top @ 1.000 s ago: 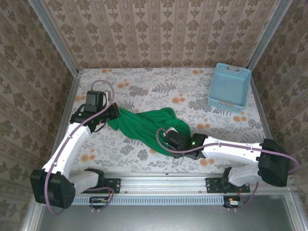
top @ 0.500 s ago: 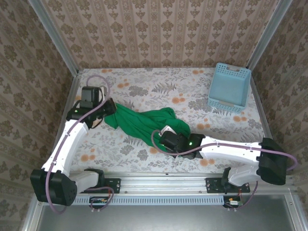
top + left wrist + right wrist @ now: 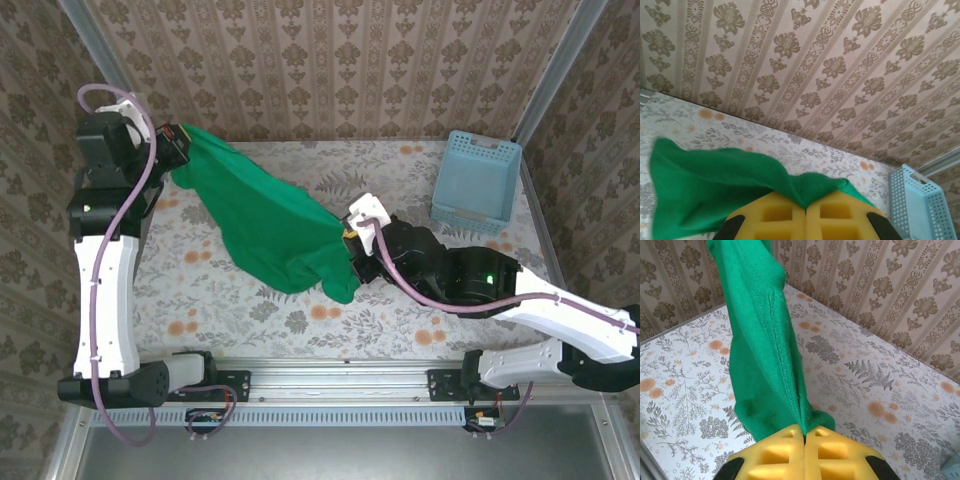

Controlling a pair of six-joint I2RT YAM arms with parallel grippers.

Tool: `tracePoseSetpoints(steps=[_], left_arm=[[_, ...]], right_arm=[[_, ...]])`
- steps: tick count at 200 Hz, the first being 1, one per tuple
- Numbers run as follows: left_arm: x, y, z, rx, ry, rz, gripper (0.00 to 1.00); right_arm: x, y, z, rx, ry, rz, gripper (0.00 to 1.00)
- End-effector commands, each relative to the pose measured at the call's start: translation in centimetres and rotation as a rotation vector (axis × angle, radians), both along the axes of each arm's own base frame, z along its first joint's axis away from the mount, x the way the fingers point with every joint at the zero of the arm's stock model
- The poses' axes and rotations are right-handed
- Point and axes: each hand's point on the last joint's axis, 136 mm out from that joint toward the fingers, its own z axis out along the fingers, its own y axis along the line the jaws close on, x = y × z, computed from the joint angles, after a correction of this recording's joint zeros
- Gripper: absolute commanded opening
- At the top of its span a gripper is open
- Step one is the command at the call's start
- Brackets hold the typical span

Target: Fold the inside-out t-shirt

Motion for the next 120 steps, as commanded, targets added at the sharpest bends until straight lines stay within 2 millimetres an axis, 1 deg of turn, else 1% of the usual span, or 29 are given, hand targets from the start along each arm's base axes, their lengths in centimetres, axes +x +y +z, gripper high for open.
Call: tracePoseSetpoints(steps=[1,15,24,32,41,52,56,59,60,64,70,73,86,90,102,110,120], left_arm=[[1.8,0.0,-4.9,-0.037,0.121,0.007,0.0],[2.7,0.8,-8.3,-0.044,0.205,0.029,0.0],[3.1,1.7,-9.8,-0.059,0.243,0.054,0.0],[3.3,2.9,-10.2,-0.082,0.258,0.077,0.0],[3.5,4.3,-9.8,-0.108,0.252,0.102,0.0],[3.5,6.3,-8.3,-0.127,0.22,0.142,0.0],[3.5,7.0,-7.5,-0.132,0.205,0.158,0.0],[3.5,7.4,-6.9,-0.135,0.193,0.166,0.0],[3.5,7.6,-6.7,-0.135,0.189,0.17,0.0],[3.5,8.3,-5.9,-0.136,0.175,0.181,0.0],[3.4,9.1,-4.5,-0.135,0.153,0.193,0.0],[3.4,9.5,-3.8,-0.129,0.14,0.202,0.0],[3.1,10.8,-0.9,-0.094,0.097,0.231,0.0],[3.0,11.1,0.1,-0.075,0.078,0.241,0.0],[2.6,12.0,2.8,-0.031,0.036,0.272,0.0],[2.3,12.5,4.7,-0.005,0.006,0.286,0.0],[1.9,12.7,6.9,0.021,-0.036,0.297,0.0]], right_arm=[[0.6,1.1,-4.1,-0.108,0.042,-0.007,0.0],[0.9,1.9,-6.3,-0.108,0.093,-0.021,0.0],[0.8,2.8,-7.5,-0.094,0.127,-0.006,0.0],[0.6,3.9,-8.3,-0.076,0.159,0.017,0.0],[0.3,5.3,-8.8,-0.05,0.191,0.05,0.0],[-0.1,7.3,-8.9,-0.025,0.213,0.088,0.0],[-0.2,8.0,-8.8,-0.016,0.216,0.099,0.0],[-0.3,8.4,-8.3,0.0,0.214,0.111,0.0],[-0.3,8.8,-8.7,-0.008,0.219,0.112,0.0],[-0.3,9.7,-8.8,-0.008,0.222,0.123,0.0],[-0.4,10.9,-8.3,0.004,0.217,0.14,0.0],[-0.4,11.4,-7.8,0.021,0.21,0.147,0.0],[-0.7,14.0,-6.8,0.067,0.209,0.182,0.0],[-0.8,15.1,-6.1,0.108,0.205,0.198,0.0],[-1.3,17.7,-5.0,0.181,0.22,0.25,0.0],[-1.8,19.3,-4.1,0.22,0.219,0.281,0.0],[-2.3,20.8,-3.2,0.257,0.21,0.303,0.0]])
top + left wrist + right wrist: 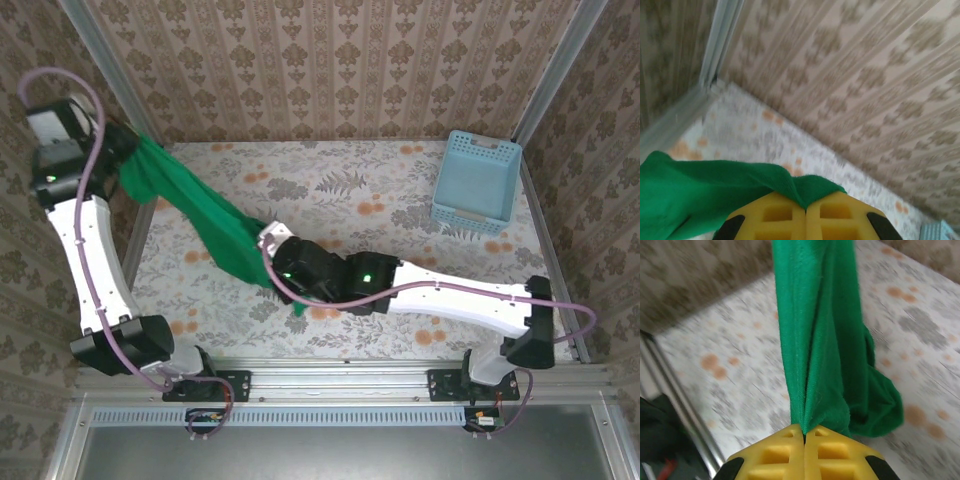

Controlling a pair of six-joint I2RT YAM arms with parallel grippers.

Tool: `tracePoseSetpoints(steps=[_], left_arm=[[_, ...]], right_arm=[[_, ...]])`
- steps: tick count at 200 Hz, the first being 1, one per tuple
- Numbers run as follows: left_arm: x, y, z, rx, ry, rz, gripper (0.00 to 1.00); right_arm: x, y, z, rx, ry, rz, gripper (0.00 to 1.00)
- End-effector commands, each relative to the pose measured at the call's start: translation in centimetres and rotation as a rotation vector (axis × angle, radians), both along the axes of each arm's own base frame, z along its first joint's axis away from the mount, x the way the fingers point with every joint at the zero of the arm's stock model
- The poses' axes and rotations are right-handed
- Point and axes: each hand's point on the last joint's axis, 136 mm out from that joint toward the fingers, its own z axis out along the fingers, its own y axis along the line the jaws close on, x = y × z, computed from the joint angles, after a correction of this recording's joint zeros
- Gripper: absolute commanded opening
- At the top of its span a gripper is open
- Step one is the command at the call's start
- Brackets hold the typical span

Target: Fold the inside-out t-shirt

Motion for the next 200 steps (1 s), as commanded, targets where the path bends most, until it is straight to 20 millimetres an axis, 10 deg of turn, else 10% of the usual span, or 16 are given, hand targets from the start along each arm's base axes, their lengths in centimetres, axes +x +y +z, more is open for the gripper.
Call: tracePoseSetpoints(steps=[1,39,71,99,129,164,200], left_arm=[[-1.7,0.9,6.0,0.113,-0.11,0.036,0.0],[-1.0,-0.9,11.9,0.157,-0.273,-0.01,0.0],[4.3,-8.6,11.0,0.209,-0.305,-0.213,0.0],[11.1,-17.0,3.6,0.227,-0.187,-0.409,0.0],[15.9,-28.2,-8.6,0.238,-0.007,-0.643,0.0],[16.9,-40.7,-22.7,0.226,0.151,-0.841,0.03],[16.6,-47.6,-29.9,0.161,0.181,-0.915,0.16]], right_arm=[[-1.8,4.7,4.8,0.214,0.016,0.085,0.0],[-1.4,5.6,7.6,0.396,0.038,0.043,0.0],[0.7,2.0,6.5,0.484,0.09,-0.1,0.0],[3.0,-3.2,0.5,0.499,0.18,-0.311,0.0],[3.6,-9.6,-6.8,0.468,0.272,-0.538,0.0],[3.1,-18.0,-15.2,0.462,0.402,-0.795,0.0],[1.4,-23.8,-19.1,0.468,0.436,-0.941,0.0]])
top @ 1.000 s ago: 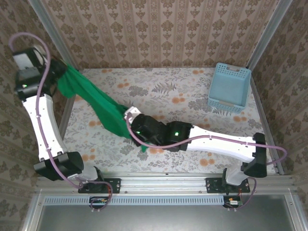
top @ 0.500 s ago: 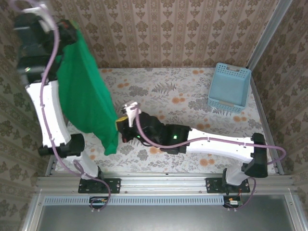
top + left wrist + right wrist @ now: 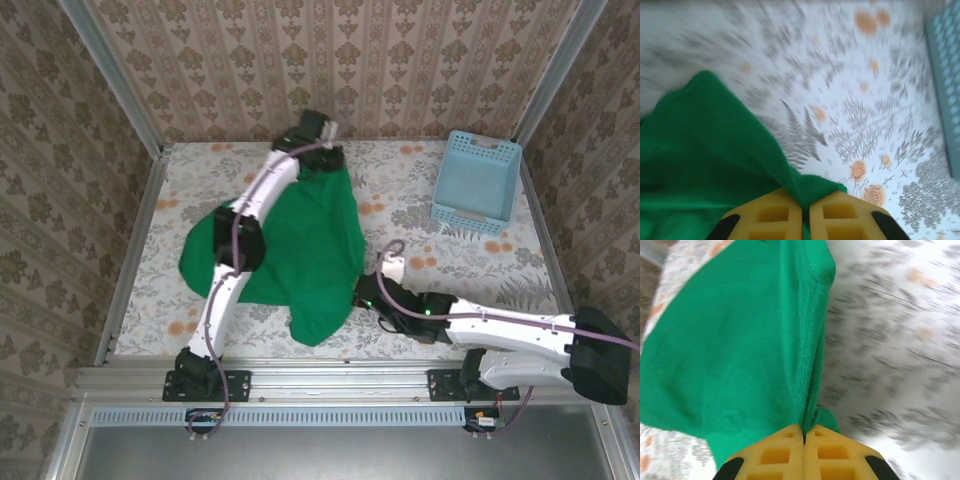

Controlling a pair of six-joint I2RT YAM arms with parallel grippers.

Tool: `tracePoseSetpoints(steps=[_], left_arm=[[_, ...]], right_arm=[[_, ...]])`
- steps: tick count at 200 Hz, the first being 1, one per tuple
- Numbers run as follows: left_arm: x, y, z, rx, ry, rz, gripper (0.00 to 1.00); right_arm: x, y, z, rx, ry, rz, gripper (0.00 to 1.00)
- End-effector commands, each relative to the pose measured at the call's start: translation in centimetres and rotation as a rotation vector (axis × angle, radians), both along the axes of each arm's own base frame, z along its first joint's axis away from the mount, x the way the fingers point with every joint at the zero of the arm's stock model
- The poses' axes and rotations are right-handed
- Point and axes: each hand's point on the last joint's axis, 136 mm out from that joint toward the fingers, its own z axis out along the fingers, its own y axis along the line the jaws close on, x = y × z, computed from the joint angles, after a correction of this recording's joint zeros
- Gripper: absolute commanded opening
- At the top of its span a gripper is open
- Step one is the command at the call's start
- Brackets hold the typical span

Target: Fold the inside-out t-shirt

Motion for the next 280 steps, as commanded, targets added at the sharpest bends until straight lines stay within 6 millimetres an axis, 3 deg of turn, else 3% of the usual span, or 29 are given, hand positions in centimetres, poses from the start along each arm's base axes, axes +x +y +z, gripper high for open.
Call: tracePoseSetpoints(steps=[1,17,31,52,67,81,94,123,144,159,174,192,212,231,258,280], left_arm=[[1.3,-3.3,4.5,-0.135,-0.134,-0.019,0.16],[1.2,-5.1,3.4,-0.173,-0.136,-0.036,0.21],[1.0,-6.3,3.8,-0.204,-0.159,-0.054,0.28],[0.6,-6.7,6.0,-0.208,-0.194,-0.051,0.5],[0.1,-5.4,8.4,-0.172,-0.205,-0.028,0.62],[-0.7,-2.9,10.6,-0.109,-0.191,0.009,0.72],[-1.9,0.9,12.1,-0.016,-0.149,0.065,0.78],[-5.8,11.1,11.0,0.203,0.007,0.234,0.86],[-9.9,16.6,10.1,0.25,-0.008,0.323,0.87],[-12.6,22.6,8.9,0.282,0.008,0.454,0.88],[-15.4,27.9,7.1,0.314,0.038,0.581,0.88],[-17.6,33.0,4.8,0.275,0.083,0.696,0.87],[-18.3,36.3,2.1,0.195,0.155,0.763,0.85],[-17.6,37.6,0.3,0.135,0.198,0.777,0.84],[-15.9,37.3,-2.1,0.073,0.26,0.748,0.8],[-14.9,36.1,-3.9,0.045,0.308,0.712,0.75]], right_arm=[[-0.9,-3.5,-1.0,0.067,0.039,-0.155,0.0],[-1.6,-5.7,-2.0,0.061,0.058,-0.211,0.0],[-2.2,-7.5,-2.9,0.06,0.078,-0.259,0.0],[-2.5,-9.2,-3.9,0.063,0.102,-0.29,0.0],[-2.3,-9.8,-4.0,0.059,0.114,-0.286,0.0],[-1.8,-10.3,-3.9,0.025,0.128,-0.269,0.0],[-1.4,-11.0,-3.8,-0.022,0.151,-0.26,0.05],[-0.9,-12.5,-3.1,-0.155,0.189,-0.232,0.37],[-0.1,-13.2,-1.3,-0.269,0.15,-0.198,0.58],[1.1,-12.3,0.0,-0.313,0.13,-0.124,0.63],[2.2,-10.1,0.8,-0.333,0.129,-0.01,0.65],[3.5,-7.0,0.9,-0.334,0.145,0.125,0.65],[5.5,-4.3,0.4,-0.33,0.164,0.194,0.66],[7.1,-2.6,-0.9,-0.335,0.197,0.226,0.66],[8.7,-1.3,-3.6,-0.352,0.265,0.236,0.66],[9.3,-1.5,-5.9,-0.358,0.317,0.212,0.66]])
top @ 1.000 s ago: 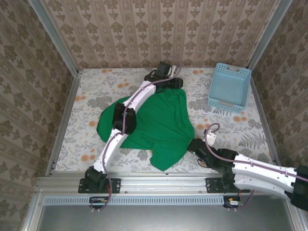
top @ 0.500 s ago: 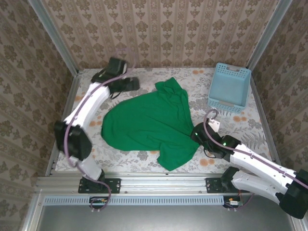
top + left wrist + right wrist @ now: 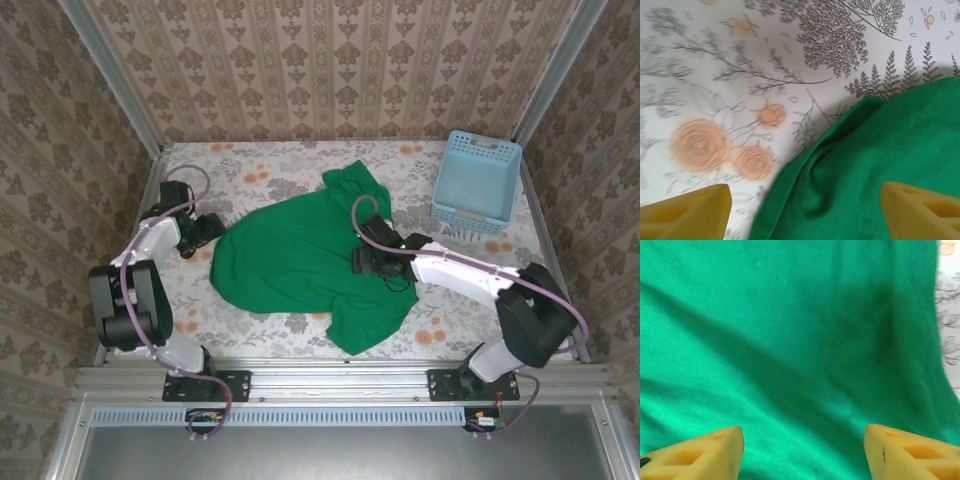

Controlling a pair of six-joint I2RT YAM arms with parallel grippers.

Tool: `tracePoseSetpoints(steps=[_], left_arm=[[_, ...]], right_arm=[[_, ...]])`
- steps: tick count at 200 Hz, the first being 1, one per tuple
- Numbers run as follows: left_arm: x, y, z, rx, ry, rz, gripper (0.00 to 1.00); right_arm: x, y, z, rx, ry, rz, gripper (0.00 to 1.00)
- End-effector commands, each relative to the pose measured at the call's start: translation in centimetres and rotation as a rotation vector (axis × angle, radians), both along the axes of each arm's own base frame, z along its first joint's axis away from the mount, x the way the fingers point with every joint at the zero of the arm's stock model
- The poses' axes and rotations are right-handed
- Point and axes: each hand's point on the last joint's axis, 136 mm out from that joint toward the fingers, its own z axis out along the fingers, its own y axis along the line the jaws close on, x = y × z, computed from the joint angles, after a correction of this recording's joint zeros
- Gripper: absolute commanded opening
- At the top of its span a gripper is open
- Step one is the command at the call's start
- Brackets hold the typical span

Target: Fold the inside-out t-shirt

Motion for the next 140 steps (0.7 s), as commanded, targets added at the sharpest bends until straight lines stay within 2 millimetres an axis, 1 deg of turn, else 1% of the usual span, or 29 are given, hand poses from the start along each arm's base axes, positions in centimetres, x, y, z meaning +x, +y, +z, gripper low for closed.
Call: tracePoseSetpoints(steps=[1,21,37,47,59,87,102,119,123,131,140], left_arm=[[2.4,-2.2,-0.4,-0.105,-0.037,-0.049,0.75],[2.4,-3.2,-2.0,-0.108,0.017,-0.072,0.71],[2.3,-4.0,-2.8,-0.12,0.036,-0.09,0.64],[2.0,-4.5,-3.2,-0.128,0.047,-0.098,0.57],[1.6,-5.3,-3.7,-0.137,0.06,-0.112,0.51],[0.1,-6.9,-4.2,-0.133,0.068,-0.146,0.38],[-0.7,-7.5,-3.7,-0.132,0.043,-0.155,0.32],[-1.9,-8.6,-2.8,-0.14,0.012,-0.185,0.26],[-2.2,-8.9,-2.5,-0.142,0.002,-0.195,0.25],[-2.7,-9.4,-1.9,-0.14,-0.019,-0.214,0.24],[-3.2,-9.4,-1.0,-0.129,-0.043,-0.219,0.24]], right_arm=[[0.9,0.6,-1.1,0.015,0.029,0.005,0.66],[0.6,-0.8,-3.3,0.002,0.082,-0.054,0.65],[-0.2,-1.9,-4.6,-0.01,0.112,-0.096,0.65],[-1.1,-2.7,-5.3,-0.022,0.128,-0.122,0.65],[-2.2,-3.8,-6.1,-0.033,0.144,-0.155,0.64],[-5.0,-6.2,-6.9,-0.049,0.169,-0.232,0.62],[-5.8,-7.1,-6.4,-0.053,0.16,-0.255,0.61],[-5.7,-7.5,-4.7,-0.047,0.117,-0.252,0.61],[-5.3,-7.4,-3.5,-0.032,0.083,-0.246,0.61],[-4.4,-7.1,-1.7,-0.028,0.036,-0.224,0.62],[-3.2,-6.9,0.3,-0.03,-0.016,-0.202,0.63]])
